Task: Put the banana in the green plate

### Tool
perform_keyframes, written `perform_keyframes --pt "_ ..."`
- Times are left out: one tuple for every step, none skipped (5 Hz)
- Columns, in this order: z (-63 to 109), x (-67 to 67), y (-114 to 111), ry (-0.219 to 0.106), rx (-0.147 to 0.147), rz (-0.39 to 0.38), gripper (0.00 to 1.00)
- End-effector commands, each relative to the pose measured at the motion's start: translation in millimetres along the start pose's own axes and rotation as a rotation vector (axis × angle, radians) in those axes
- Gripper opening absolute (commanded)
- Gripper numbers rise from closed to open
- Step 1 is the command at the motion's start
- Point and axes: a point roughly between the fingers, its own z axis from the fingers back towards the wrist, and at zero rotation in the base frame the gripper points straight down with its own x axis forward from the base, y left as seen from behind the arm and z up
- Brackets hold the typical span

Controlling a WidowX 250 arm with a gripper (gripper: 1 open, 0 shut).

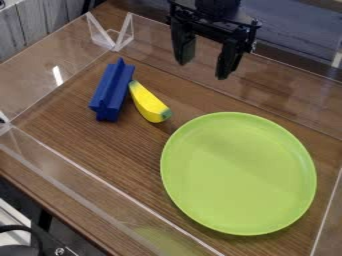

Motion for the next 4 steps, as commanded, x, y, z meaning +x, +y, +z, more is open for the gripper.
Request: perform_keyframes --pt "-9.0 -7.2 -2 0.007 0.005 -0.014 1.00" --pt "-17.1 -3.4 19 -0.010 0.011 -0.048 1.00" --pt "-21.6 0.4 34 -0.024 0.022 -0.120 1.00" --pt "-29.6 -1.2 36 -0.030 0.034 -0.183 1.00"
